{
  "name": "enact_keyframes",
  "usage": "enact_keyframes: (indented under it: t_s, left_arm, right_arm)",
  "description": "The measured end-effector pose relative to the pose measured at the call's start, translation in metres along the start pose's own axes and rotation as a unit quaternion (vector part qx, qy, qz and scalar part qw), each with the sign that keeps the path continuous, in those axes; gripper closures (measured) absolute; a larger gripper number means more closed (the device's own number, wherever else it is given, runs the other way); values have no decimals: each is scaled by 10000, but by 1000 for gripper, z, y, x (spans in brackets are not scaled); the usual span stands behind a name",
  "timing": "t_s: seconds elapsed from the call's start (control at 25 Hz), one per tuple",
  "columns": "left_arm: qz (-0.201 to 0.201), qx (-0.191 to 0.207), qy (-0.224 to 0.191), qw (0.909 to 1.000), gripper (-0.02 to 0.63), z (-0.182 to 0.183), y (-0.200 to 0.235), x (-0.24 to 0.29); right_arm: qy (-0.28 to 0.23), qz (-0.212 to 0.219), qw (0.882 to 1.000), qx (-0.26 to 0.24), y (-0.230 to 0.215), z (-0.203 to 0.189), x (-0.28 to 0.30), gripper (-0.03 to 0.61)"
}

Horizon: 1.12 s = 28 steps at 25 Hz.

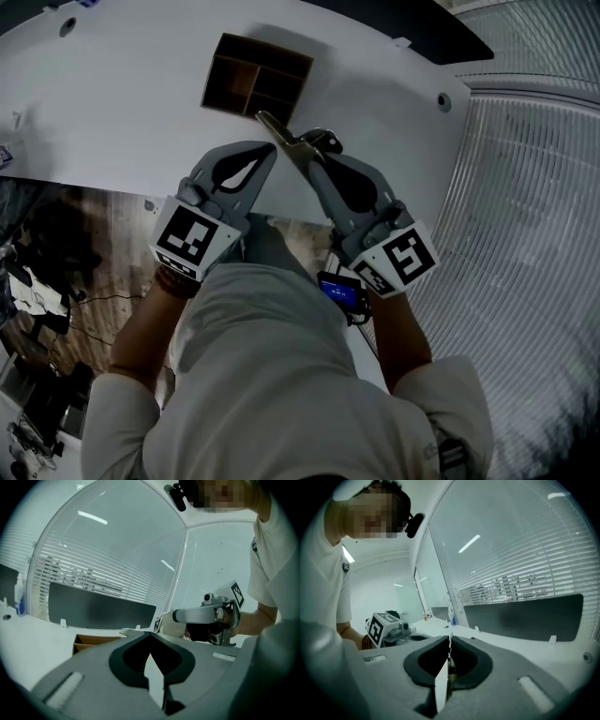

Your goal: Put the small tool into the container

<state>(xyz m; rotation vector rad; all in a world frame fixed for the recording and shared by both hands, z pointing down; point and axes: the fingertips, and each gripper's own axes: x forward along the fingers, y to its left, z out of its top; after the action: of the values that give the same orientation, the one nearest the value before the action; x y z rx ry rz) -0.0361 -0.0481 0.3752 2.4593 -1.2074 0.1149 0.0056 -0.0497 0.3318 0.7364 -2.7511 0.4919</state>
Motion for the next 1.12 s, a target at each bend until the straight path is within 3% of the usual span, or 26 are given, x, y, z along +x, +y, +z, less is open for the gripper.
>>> enact_keyframes:
  t_s: [0.4,0.64,1.12]
  left_arm:
    - [143,1,-14,9999,611,-4,-2,2]
    - [113,-132,3,9998,611,-4,32,-6]
    - [81,-159,3,9998,611,3,63,14]
  right_arm:
    - [140,319,9972,-666,6,0,5,561]
    - [295,407,9934,-1032,14,9,45,561]
    - [413,409,9832,-1730,-2,12,67,561]
